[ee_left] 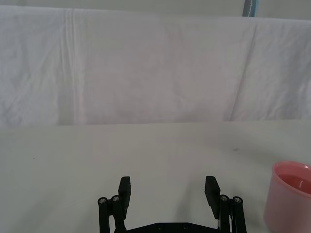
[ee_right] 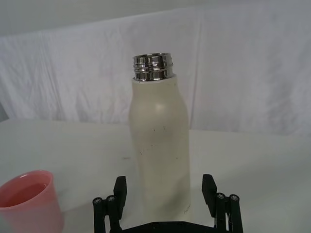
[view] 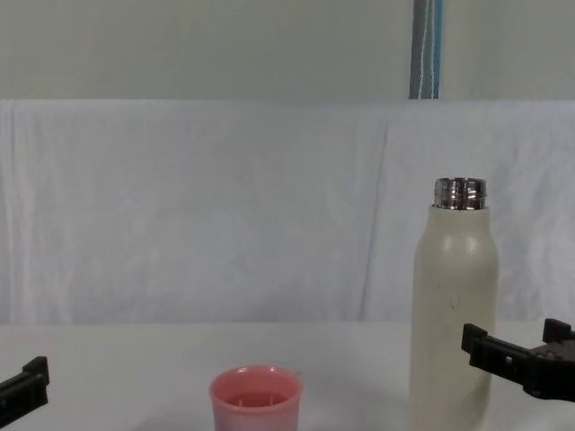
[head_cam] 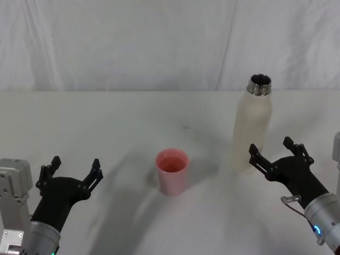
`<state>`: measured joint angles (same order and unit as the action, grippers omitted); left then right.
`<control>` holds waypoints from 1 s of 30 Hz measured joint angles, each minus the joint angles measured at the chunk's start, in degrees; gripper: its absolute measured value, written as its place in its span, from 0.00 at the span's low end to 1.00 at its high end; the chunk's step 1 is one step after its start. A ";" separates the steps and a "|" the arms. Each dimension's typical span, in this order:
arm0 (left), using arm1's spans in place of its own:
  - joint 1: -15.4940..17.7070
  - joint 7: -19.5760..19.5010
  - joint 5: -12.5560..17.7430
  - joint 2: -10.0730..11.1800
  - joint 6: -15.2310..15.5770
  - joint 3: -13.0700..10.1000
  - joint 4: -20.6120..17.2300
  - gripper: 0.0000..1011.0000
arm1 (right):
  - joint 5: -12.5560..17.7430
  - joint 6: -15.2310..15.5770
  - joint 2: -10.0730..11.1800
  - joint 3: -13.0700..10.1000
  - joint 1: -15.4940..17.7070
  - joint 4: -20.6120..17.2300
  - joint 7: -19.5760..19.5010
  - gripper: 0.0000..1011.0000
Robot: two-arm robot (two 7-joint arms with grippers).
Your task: Grasp the thermos with one hand and pour water into the cup lid.
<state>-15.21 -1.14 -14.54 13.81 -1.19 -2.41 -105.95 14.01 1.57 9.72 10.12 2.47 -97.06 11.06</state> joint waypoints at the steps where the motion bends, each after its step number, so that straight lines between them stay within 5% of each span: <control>1: 0.00 0.00 0.00 0.00 0.00 0.00 0.00 0.99 | 0.01 0.04 0.04 0.08 -0.24 0.25 0.03 0.99; 30: 0.00 0.00 0.00 0.00 0.00 0.00 0.00 0.99 | -1.40 0.07 -0.32 2.58 -7.22 8.55 0.37 0.99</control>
<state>-15.21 -1.14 -14.54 13.81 -1.19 -2.41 -105.95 12.62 1.64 9.39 12.70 -4.75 -88.51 11.43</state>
